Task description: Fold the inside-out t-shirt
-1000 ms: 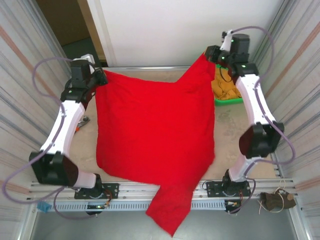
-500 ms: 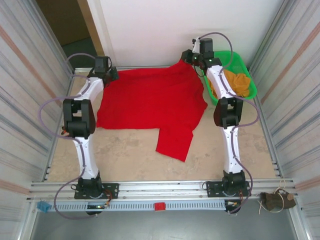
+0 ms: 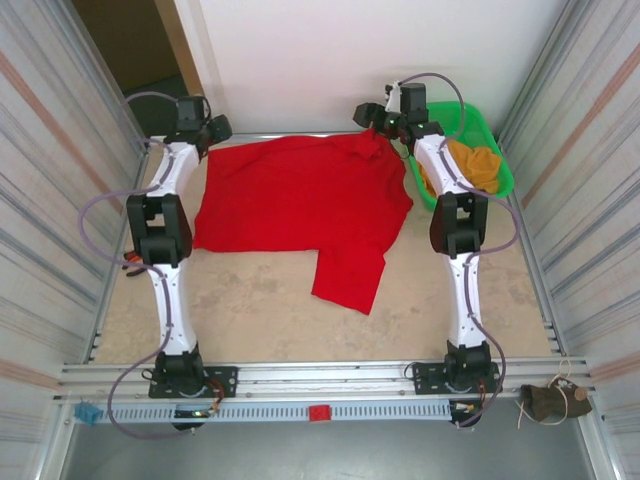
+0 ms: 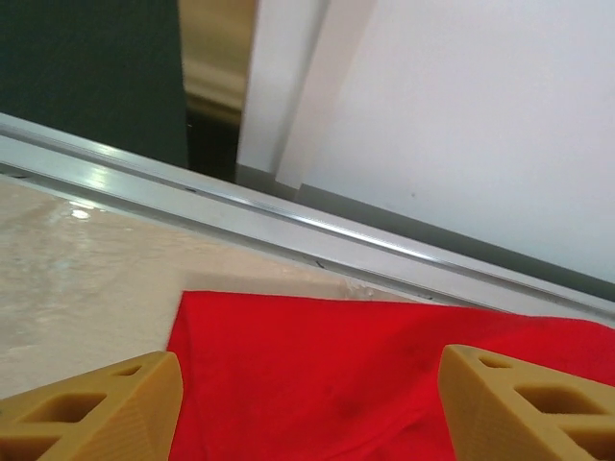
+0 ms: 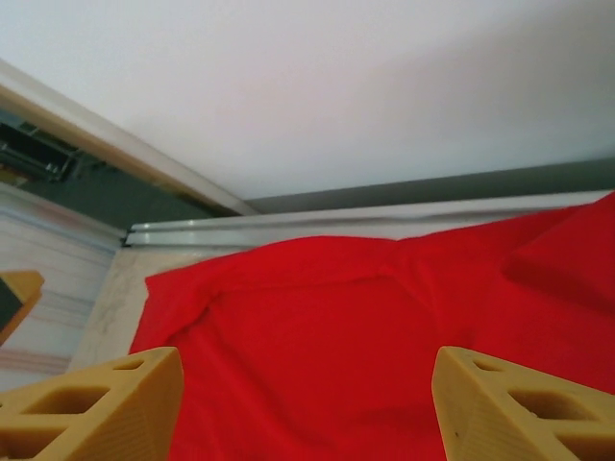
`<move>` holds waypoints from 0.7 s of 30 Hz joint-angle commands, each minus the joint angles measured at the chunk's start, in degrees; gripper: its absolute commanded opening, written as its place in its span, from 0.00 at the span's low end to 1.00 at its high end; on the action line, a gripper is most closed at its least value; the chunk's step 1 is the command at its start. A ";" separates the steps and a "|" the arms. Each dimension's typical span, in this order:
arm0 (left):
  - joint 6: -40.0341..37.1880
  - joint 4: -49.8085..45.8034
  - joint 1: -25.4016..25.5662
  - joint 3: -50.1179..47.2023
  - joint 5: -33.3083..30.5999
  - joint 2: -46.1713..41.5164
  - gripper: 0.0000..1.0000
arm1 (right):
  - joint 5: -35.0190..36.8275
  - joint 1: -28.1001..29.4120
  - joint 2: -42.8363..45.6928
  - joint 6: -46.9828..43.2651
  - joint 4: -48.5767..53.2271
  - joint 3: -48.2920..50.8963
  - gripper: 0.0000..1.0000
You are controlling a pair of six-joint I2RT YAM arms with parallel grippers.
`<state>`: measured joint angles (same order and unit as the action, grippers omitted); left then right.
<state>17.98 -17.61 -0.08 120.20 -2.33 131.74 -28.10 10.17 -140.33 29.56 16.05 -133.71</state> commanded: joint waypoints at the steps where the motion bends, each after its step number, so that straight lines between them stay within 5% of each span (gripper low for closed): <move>1: -0.16 -3.86 0.23 -3.96 1.60 -9.16 0.70 | -1.19 2.01 14.52 0.50 -2.09 9.43 0.67; 13: 12.19 -3.24 -0.12 -58.83 4.36 -48.39 0.71 | 9.46 8.78 55.76 5.77 -0.58 72.19 0.66; 21: 13.85 -1.60 -4.74 -71.69 4.75 -51.92 0.70 | 14.38 16.01 70.57 10.63 2.67 94.12 0.65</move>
<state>30.13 -20.53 -2.94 49.25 1.91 79.96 -17.21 24.67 -74.08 36.62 17.91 -42.19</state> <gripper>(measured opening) 0.702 0.649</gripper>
